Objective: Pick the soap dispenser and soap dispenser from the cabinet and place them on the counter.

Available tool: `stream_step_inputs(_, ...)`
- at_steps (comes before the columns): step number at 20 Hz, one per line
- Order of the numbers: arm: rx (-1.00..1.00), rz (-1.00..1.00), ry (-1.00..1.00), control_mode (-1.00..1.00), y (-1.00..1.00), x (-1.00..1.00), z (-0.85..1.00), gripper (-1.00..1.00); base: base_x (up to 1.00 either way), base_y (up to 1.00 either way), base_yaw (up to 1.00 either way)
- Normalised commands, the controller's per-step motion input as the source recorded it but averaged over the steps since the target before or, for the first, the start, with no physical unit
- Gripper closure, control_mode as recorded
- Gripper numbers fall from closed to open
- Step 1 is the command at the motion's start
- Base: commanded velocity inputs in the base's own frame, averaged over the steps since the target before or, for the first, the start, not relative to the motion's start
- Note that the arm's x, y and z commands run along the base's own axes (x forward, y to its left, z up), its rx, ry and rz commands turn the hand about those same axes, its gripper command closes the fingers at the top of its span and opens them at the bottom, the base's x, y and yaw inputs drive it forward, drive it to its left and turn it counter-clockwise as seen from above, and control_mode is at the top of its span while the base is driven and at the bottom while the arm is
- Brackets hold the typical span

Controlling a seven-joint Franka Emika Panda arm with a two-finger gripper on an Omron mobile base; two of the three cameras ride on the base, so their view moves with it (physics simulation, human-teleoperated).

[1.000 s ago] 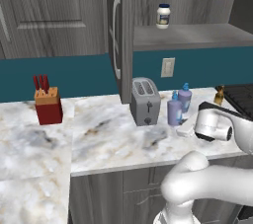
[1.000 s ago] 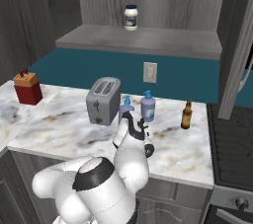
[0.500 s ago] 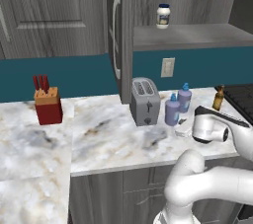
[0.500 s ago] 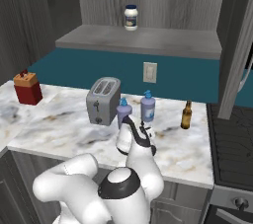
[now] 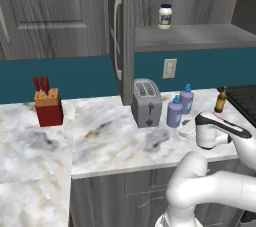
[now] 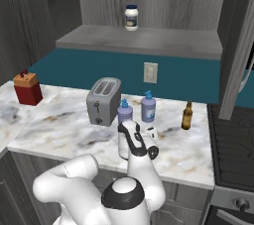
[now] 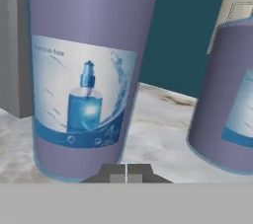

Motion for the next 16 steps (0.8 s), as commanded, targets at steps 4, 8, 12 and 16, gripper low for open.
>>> stream_step_inputs(4,-0.06,0.00,0.01,-1.00,-0.14,-0.02,0.23,1.00,0.00,0.00,0.00)
stream_step_inputs(8,-0.08,0.00,0.00,-1.00,-0.07,-0.09,0.17,-1.00,0.00,0.00,0.00)
stream_step_inputs(12,-0.08,0.00,-0.01,-1.00,-0.10,-0.17,0.16,-1.00,0.00,0.00,0.00)
stream_step_inputs(16,-0.07,0.00,-0.02,-1.00,-0.15,-0.21,0.18,-1.00,0.00,0.00,0.00)
